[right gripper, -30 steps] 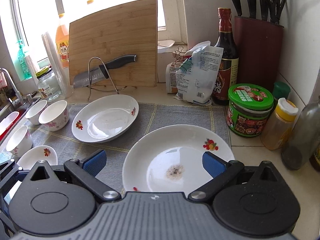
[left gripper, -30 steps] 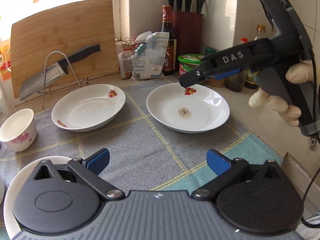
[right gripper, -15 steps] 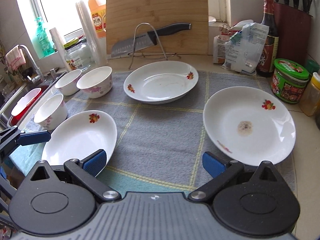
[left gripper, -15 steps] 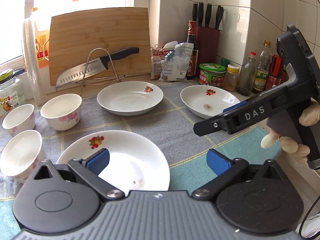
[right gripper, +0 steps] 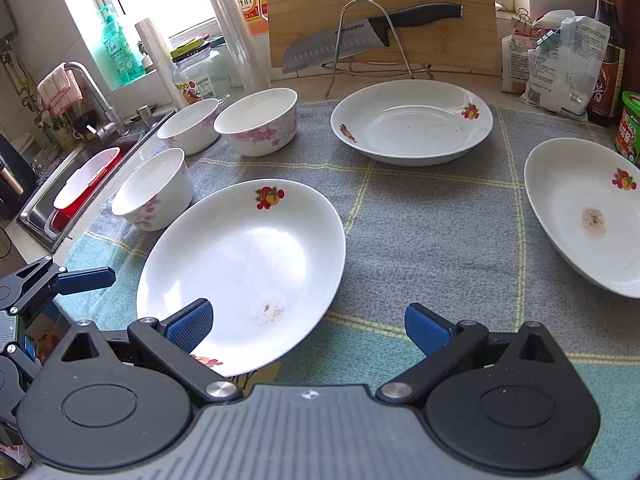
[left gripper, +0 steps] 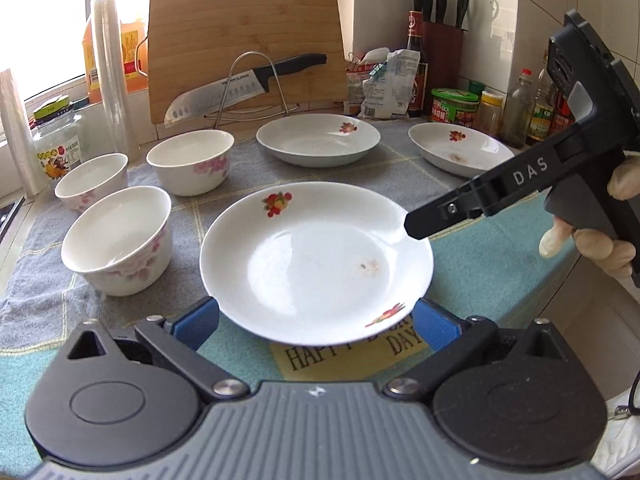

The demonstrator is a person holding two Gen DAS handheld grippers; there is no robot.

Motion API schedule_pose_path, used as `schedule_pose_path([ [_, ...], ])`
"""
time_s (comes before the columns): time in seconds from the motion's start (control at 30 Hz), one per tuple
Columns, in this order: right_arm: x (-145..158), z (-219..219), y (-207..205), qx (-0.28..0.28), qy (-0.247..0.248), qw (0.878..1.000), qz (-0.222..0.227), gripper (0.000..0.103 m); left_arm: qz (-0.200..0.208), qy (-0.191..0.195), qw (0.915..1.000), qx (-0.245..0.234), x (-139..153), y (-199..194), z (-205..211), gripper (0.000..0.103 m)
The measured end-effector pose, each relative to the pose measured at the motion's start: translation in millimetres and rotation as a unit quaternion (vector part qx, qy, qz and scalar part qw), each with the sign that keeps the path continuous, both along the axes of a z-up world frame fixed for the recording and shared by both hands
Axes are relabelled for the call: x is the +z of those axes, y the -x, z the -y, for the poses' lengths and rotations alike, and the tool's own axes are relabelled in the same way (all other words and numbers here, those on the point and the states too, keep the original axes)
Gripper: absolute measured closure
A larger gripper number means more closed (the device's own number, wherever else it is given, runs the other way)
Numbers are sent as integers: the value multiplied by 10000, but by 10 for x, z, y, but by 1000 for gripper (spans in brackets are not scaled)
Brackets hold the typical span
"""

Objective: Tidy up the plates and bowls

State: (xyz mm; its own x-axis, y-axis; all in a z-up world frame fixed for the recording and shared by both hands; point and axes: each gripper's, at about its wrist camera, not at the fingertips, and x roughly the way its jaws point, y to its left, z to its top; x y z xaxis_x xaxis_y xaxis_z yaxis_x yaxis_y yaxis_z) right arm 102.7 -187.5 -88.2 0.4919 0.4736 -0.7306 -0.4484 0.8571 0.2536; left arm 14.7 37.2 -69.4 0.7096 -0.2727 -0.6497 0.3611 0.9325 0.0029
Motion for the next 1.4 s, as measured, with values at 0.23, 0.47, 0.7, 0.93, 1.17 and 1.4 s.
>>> schedule_pose_path([
  [0.23, -164, -223, 7, 112, -39, 9998, -171, 0, -159, 10, 9999, -48, -194, -31, -180, 1],
  [0.47, -256, -459, -39, 355, 86, 9991, -220, 0, -217, 42, 9989, -402, -315, -137, -261, 1],
  [0.7, -271, -481, -130, 705, 123, 9969, -333, 0, -273, 20, 9967, -769, -363, -255, -280, 1],
  [0.93, -290, -386, -300, 584, -403, 9958, -573, 0, -223, -56, 9962, -838, -418, -293, -258, 1],
  [1.17, -292, -348, -457, 625, -664, 9934, -700, 0, -157, -124, 9958, -898, -438, -333, -229, 0],
  [1.4, -273, -290, -610, 620, -801, 9923, -708, 0, -178, -142, 9954, -935, -438, -354, -238, 0],
])
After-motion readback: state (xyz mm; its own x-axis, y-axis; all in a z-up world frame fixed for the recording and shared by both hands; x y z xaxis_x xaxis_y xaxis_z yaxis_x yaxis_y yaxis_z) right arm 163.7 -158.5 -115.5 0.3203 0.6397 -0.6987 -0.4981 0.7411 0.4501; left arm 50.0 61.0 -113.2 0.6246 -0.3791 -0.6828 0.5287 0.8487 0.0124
